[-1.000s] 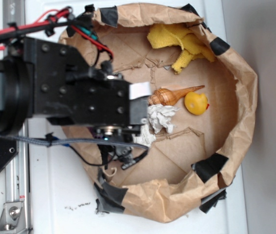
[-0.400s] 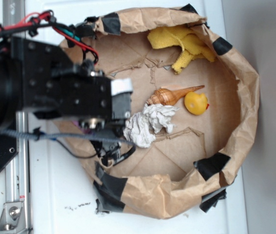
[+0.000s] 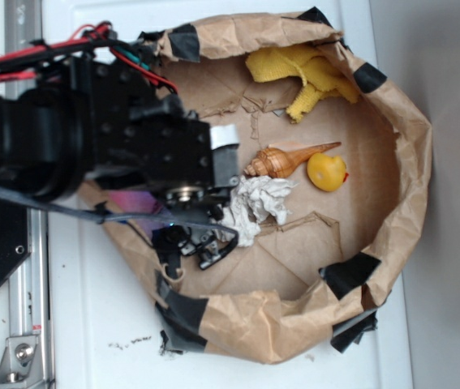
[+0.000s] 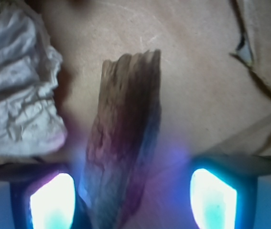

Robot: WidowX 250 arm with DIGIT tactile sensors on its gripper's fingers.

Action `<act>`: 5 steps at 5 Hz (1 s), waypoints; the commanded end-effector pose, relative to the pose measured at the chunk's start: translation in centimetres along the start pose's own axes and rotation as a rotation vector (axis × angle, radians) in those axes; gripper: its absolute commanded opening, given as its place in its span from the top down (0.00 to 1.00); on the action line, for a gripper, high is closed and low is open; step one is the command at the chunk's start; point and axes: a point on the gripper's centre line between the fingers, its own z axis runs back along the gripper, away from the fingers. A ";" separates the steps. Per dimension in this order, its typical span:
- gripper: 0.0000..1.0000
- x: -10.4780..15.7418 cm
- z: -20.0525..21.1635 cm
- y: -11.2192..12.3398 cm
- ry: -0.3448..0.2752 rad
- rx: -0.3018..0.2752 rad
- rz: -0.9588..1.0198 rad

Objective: Grab the wood chip.

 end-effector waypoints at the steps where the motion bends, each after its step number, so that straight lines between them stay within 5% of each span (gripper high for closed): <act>1: 1.00 0.6 -0.8 0.3 -0.025 0.014 0.037; 5: 1.00 0.8 -0.9 1.6 -0.035 0.035 0.058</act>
